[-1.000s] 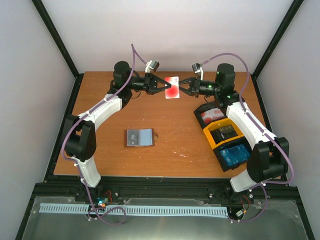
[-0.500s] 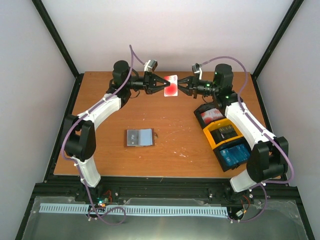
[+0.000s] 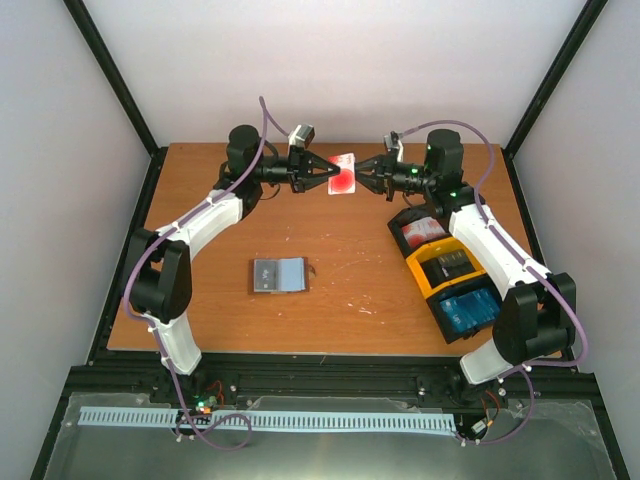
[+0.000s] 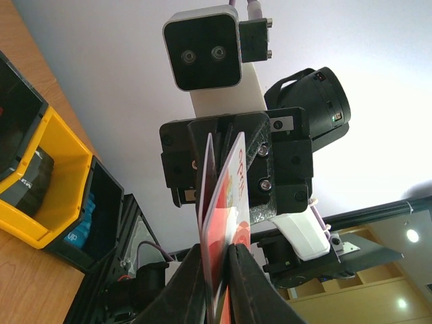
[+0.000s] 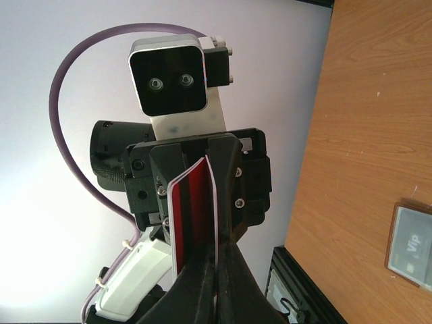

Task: Put the credit cards into the card holder
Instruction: Pick up the credit card from the storage box.

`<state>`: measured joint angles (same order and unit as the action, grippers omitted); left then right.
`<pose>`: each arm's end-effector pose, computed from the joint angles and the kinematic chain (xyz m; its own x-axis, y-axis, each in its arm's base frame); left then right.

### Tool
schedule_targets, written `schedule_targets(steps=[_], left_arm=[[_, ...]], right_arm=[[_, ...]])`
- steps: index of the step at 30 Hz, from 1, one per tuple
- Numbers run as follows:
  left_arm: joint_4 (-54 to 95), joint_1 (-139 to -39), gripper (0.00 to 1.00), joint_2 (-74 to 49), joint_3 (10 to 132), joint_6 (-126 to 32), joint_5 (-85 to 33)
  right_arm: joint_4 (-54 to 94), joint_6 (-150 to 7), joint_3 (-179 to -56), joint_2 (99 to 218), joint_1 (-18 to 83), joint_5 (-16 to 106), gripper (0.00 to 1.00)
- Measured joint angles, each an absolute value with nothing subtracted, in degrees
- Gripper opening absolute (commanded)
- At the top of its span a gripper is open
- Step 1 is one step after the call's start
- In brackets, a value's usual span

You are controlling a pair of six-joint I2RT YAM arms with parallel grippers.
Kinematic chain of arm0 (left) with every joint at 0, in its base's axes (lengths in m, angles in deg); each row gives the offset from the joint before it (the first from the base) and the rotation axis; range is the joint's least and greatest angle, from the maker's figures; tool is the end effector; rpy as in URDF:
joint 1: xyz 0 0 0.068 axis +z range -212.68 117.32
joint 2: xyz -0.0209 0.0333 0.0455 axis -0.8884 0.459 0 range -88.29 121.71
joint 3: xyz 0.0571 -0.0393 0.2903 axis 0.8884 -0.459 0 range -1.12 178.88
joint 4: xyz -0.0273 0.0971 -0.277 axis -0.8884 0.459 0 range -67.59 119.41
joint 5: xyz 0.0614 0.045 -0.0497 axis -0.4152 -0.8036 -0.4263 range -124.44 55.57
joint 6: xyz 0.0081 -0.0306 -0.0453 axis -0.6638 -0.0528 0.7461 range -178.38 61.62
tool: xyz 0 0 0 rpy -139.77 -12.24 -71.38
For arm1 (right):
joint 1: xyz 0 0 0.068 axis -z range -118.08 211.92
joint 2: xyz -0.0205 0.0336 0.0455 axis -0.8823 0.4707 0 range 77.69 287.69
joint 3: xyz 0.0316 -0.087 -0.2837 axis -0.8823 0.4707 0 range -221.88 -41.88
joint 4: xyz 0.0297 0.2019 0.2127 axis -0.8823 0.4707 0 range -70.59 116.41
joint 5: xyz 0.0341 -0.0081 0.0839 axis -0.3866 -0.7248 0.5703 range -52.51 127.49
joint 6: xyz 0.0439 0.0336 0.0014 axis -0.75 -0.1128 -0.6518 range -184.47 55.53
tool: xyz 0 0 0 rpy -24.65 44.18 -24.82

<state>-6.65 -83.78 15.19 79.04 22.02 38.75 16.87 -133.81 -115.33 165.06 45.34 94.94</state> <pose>0.4099 -0.1967 0.3485 -0.9633 0.0660 -0.2603 0.2575 -0.0476 -0.9651 0.3605 0.1404 0.3759 -0.9514 0.2420 -0.1905 -0.1569 0.1514 0.9759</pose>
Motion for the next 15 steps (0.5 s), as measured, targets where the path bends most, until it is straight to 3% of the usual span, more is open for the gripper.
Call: schedule_targets(steps=[15], left_arm=[[-6.7, -83.9, 0.13, 15.4, 78.5, 22.8, 37.9]], right_arm=[[17.0, -134.5, -114.8, 165.1, 46.2, 95.1, 0.03]])
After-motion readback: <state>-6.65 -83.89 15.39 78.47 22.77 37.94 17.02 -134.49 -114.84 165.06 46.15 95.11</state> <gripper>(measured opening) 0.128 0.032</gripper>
